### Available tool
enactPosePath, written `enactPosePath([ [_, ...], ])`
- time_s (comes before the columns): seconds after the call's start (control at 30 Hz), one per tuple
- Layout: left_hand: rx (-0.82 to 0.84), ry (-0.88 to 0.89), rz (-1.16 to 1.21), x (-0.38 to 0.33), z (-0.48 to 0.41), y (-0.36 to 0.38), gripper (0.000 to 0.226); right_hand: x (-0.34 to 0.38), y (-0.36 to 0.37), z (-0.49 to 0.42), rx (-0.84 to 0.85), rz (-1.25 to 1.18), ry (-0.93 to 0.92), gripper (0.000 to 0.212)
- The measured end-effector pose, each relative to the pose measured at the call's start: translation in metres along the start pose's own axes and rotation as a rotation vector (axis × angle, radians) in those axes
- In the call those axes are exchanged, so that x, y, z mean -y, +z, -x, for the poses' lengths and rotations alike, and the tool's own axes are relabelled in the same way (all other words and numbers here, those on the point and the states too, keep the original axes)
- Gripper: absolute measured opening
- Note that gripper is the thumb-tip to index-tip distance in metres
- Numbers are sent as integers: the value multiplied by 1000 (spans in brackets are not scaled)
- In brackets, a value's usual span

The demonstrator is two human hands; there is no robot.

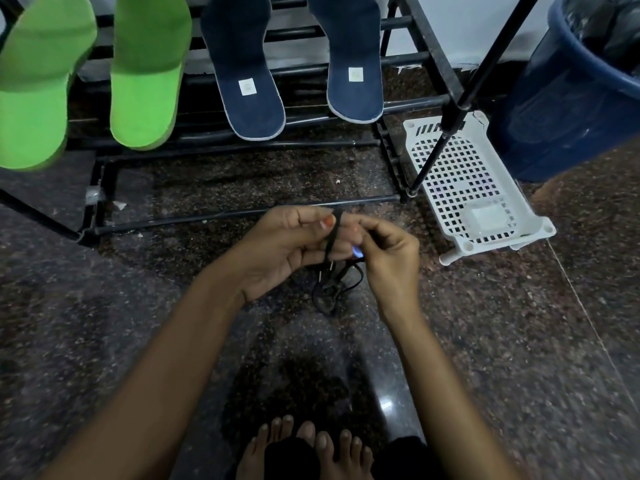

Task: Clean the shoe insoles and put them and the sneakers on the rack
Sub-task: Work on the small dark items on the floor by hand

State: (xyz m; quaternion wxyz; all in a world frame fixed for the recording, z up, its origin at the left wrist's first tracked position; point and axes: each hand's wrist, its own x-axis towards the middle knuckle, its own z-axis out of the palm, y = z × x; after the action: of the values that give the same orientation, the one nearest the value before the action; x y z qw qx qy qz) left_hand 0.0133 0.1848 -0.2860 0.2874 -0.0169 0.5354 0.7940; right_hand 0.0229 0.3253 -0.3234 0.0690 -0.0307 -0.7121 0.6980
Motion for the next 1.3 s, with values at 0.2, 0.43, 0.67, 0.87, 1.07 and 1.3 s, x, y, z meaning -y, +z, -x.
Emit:
enactPosePath([
  [0.2,-191,143,225,-2,-10,-1,21,-15,15,14,98,245,-65,16],
  [0.43,-285,160,54,7,-13,-3,20,-16,14,18,190,611,-313,16],
  [0.67,-291,89,-348,15,-13,-3,19,-9,6,12,168,651,-348,12],
  [0.87,-239,22,-474,10,-8,-3,22,0,-1,7,107,560,-341,10],
  [1.07,-78,-74,-380,9,-4,-3,23,5,-7,-4,12,431,-256,13],
  [1.3,47,-107,-266,3,0,-4,24,6,-10,-10,19,111,-53,25],
])
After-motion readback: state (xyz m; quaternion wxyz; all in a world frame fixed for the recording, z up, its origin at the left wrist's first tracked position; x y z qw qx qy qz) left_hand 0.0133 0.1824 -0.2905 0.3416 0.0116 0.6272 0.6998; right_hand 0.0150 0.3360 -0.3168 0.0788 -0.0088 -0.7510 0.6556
